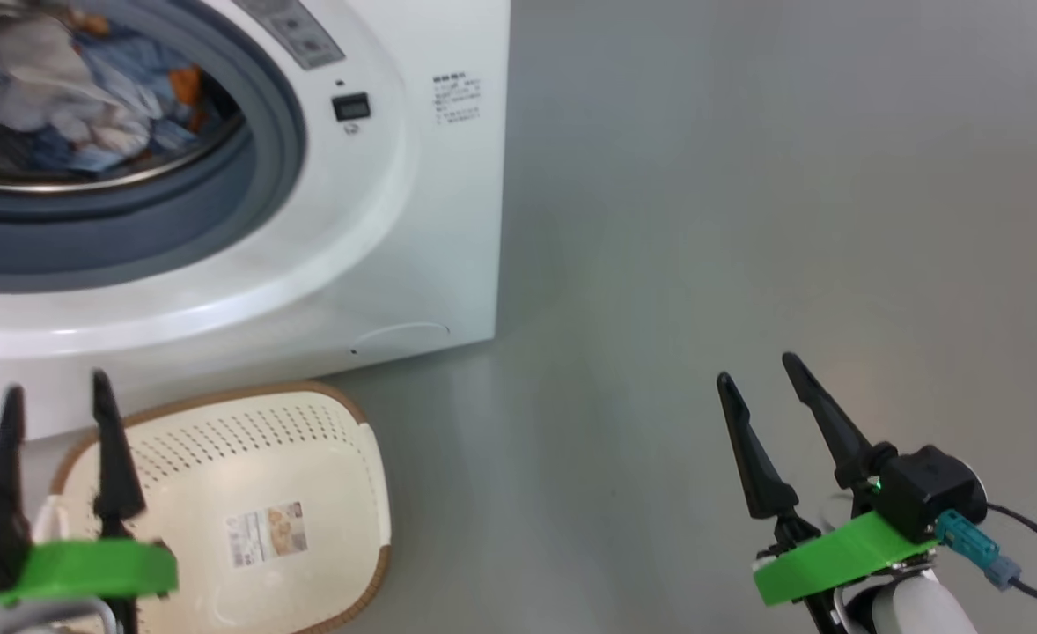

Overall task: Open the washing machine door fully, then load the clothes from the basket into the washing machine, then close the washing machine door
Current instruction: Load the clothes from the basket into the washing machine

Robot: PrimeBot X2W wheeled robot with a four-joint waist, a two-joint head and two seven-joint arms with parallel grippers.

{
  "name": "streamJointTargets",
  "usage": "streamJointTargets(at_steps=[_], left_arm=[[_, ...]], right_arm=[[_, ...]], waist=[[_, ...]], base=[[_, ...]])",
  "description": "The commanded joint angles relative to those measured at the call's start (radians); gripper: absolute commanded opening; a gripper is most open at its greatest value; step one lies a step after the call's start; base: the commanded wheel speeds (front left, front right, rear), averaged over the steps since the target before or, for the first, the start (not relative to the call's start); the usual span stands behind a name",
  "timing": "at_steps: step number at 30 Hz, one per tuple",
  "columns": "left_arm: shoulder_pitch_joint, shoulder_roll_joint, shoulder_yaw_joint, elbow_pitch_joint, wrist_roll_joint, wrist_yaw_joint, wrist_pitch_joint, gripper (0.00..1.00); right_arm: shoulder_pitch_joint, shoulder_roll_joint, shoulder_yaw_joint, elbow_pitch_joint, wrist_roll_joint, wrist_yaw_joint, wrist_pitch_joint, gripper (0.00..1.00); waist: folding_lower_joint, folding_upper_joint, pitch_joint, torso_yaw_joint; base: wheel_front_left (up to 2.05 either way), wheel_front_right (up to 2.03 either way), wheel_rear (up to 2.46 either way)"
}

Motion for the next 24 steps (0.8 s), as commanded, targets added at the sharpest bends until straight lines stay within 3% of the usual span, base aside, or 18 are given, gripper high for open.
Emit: streamJointTargets(at_steps=[1, 10, 24], left_arm=[[0.015, 0.018, 0.03, -0.036, 0.009, 0.014, -0.008, 1.0], [0.182, -0.02, -0.019, -0.093, 0.017, 0.04, 0.004, 1.0], [0.276, -0.037, -0.09, -0.121, 0.041, 0.046, 0.017, 1.0]], right_arm=[[0.016, -0.001, 0.016, -0.019, -0.008, 0.002, 0.0, 1.0], [0.112, -0.001, -0.008, -0.043, -0.021, 0.002, 0.039, 1.0], [0.204, -0.001, -0.021, -0.111, -0.037, 0.002, 0.095, 1.0]], waist=[[0.0, 0.0, -0.075, 0.043], [0.0, 0.0, -0.192, 0.089], [0.0, 0.0, -0.286, 0.114]], base=[[0.0, 0.0, 0.0], [0.0, 0.0, 0.0], [0.0, 0.0, 0.0]])
